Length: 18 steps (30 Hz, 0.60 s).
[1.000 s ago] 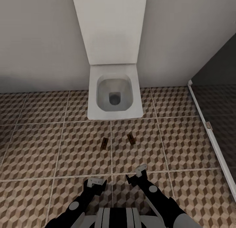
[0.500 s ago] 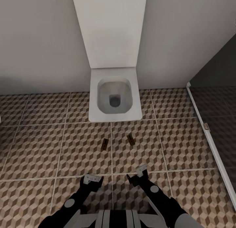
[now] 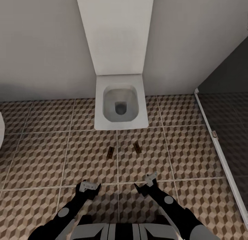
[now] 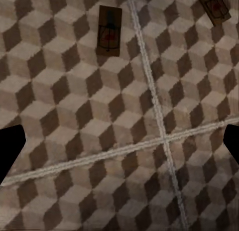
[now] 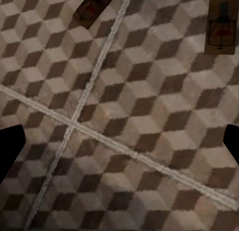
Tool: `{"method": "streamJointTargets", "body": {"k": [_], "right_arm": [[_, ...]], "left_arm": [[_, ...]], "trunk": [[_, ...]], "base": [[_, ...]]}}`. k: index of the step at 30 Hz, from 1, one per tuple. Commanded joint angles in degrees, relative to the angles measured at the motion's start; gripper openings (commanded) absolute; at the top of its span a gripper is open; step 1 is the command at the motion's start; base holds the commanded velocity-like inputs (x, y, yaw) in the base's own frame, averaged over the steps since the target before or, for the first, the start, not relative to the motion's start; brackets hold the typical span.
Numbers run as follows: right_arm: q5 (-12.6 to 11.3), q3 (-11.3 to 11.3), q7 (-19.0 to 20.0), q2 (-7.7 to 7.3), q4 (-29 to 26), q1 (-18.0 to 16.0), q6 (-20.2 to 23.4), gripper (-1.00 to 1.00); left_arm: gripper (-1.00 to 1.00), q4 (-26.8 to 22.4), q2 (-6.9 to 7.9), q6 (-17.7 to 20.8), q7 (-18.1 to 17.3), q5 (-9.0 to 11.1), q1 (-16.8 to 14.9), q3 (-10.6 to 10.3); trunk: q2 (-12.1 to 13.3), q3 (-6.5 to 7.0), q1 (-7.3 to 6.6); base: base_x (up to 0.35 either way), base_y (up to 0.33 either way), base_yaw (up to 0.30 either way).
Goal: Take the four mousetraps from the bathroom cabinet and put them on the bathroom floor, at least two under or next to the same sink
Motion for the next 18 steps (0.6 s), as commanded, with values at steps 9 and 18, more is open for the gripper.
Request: {"method": "streamJointTargets", "body": {"k": [9, 18], "right_arm": [[-0.71, 0.26, 0.80, -2.31, 0.59, 0.03, -4.21, 1.00], [-0.92, 0.13, -0.15, -5.59, 0.78, 0.38, -6.47, 1.00]], "left_arm": [[1.00, -0.29, 4.40, -0.44, 0.65, 0.69, 0.16, -0.40], [1.00, 0.95, 7.67, -4.03, 0.83, 0.90, 0.70, -0.47]], "trunk": [[3.61, 1.60, -1.98], [7.22, 3.22, -3.96]], "base": [[0.000, 0.000, 0.000], [0.000, 0.000, 0.000]]}}
